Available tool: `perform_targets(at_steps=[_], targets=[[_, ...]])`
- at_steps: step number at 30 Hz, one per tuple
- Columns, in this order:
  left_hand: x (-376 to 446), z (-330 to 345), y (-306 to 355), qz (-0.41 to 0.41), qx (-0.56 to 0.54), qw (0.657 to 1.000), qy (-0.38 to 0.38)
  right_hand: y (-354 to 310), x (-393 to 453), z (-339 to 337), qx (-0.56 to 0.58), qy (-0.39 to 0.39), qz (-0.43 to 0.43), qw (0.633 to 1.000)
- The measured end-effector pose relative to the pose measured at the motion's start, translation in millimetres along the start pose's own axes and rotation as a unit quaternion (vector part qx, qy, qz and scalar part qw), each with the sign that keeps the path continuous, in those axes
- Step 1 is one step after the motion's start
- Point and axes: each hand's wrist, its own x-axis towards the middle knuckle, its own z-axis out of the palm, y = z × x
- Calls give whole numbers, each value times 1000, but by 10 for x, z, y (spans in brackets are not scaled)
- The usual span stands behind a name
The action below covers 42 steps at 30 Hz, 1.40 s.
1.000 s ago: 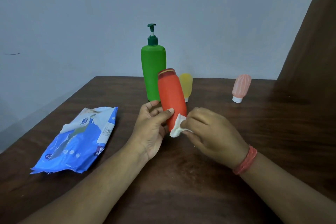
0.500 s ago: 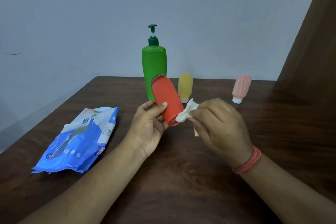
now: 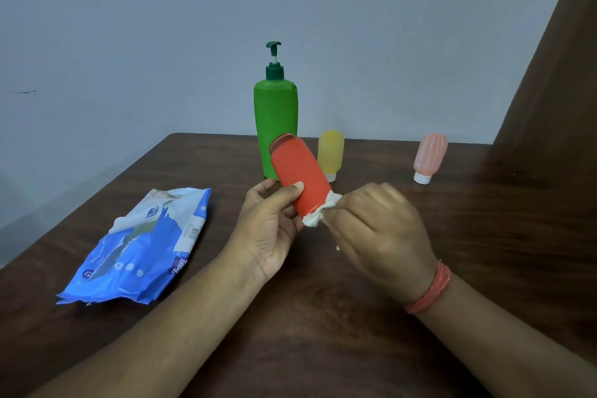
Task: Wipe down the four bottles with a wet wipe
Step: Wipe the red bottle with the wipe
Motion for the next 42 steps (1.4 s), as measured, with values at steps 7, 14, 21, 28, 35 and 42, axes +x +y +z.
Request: perform_targets(at_steps=[7, 14, 21, 28, 35, 42], targets=[[18, -17, -6, -17, -16, 1000, 7, 228, -27, -41, -21, 8, 57, 998], [43, -21, -83, -46, -8, 999, 7, 138, -41, -33, 33, -4, 34, 999], [60, -52, -63, -32, 16, 999, 11, -14, -6, 31, 8, -21, -43, 999], [92, -78, -86, -34, 22, 999, 25, -41, -21, 8, 27, -48, -55, 997], [156, -157, 18, 38, 135, 990, 12, 273, -63, -47, 53, -17, 121, 991], [122, -214, -106, 107, 389, 903, -149, 352, -78, -60, 215, 47, 343, 913]])
